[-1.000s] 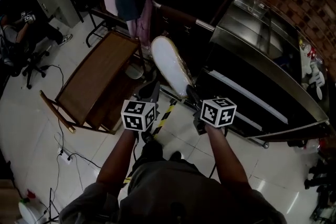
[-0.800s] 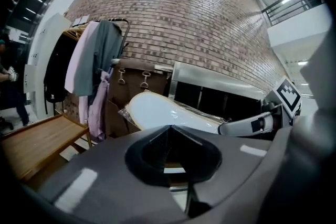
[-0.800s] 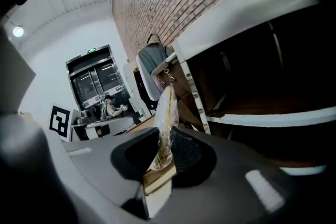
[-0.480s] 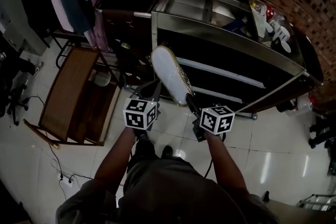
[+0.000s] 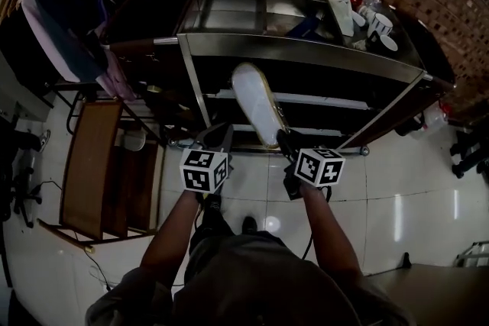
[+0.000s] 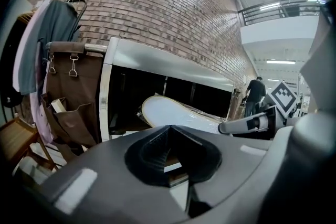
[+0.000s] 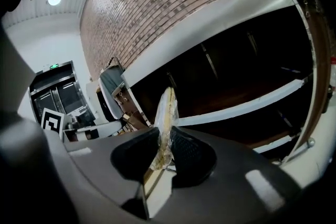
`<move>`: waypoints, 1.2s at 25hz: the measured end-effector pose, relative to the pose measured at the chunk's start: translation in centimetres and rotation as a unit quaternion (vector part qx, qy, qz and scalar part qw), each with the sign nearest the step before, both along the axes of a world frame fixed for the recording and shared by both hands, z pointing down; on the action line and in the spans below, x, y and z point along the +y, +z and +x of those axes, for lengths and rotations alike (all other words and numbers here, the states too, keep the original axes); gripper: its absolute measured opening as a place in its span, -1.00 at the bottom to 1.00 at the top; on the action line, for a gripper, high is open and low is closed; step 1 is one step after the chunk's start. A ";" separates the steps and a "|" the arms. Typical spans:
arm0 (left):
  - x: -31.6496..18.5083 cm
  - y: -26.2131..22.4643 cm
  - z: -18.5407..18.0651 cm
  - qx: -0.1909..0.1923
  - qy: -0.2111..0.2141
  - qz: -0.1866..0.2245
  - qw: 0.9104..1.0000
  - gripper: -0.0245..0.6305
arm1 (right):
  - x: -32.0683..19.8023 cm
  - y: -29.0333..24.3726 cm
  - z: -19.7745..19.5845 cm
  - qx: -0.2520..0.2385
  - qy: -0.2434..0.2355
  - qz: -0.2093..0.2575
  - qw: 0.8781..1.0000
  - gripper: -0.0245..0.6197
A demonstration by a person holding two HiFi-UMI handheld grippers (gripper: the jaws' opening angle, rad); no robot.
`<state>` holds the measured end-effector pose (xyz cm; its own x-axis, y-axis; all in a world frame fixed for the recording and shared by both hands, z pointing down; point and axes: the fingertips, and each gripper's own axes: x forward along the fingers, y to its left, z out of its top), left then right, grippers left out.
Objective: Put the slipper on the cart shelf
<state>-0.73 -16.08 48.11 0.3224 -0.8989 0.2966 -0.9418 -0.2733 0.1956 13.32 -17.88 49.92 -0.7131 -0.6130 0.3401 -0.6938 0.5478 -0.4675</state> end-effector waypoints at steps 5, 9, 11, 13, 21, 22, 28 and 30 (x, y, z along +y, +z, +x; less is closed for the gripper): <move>-2.5 0.8 -2.3 -0.009 0.021 -0.011 1.000 -0.90 | -3.8 1.1 -2.1 -0.006 0.039 -0.014 0.999 -0.74; -4.3 2.0 -5.2 -0.010 0.036 -0.031 0.999 -0.90 | -6.8 2.1 -5.0 -0.015 0.073 -0.030 0.997 -0.74; -4.9 2.6 -6.4 -0.012 0.045 -0.039 0.998 -0.90 | -8.1 2.7 -6.4 -0.018 0.087 -0.037 0.995 -0.74; -5.8 2.8 -7.2 -0.009 0.054 -0.041 0.998 -0.90 | -9.5 3.1 -7.6 -0.021 0.103 -0.042 0.994 -0.74; -8.1 3.8 -9.4 -0.003 0.090 -0.051 0.995 -0.90 | -13.4 5.4 -11.5 -0.021 0.162 -0.058 0.985 -0.74; -8.2 3.9 -9.4 -0.003 0.095 -0.051 0.994 -0.90 | -13.7 5.6 -11.8 -0.021 0.168 -0.060 0.984 -0.74; -8.3 4.6 -9.2 -0.003 0.123 -0.063 0.990 -0.90 | -14.3 7.4 -13.1 -0.032 0.202 -0.078 0.976 -0.73; -8.3 4.8 -9.2 -0.008 0.129 -0.065 0.989 -0.90 | -14.8 7.7 -13.3 -0.040 0.212 -0.083 0.973 -0.73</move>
<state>-9.95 -24.36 52.93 0.5311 -0.7413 0.4104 -0.8469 -0.4790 0.2308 -0.02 -32.71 57.63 -0.4360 -0.7995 0.4131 -0.7987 0.1323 -0.5869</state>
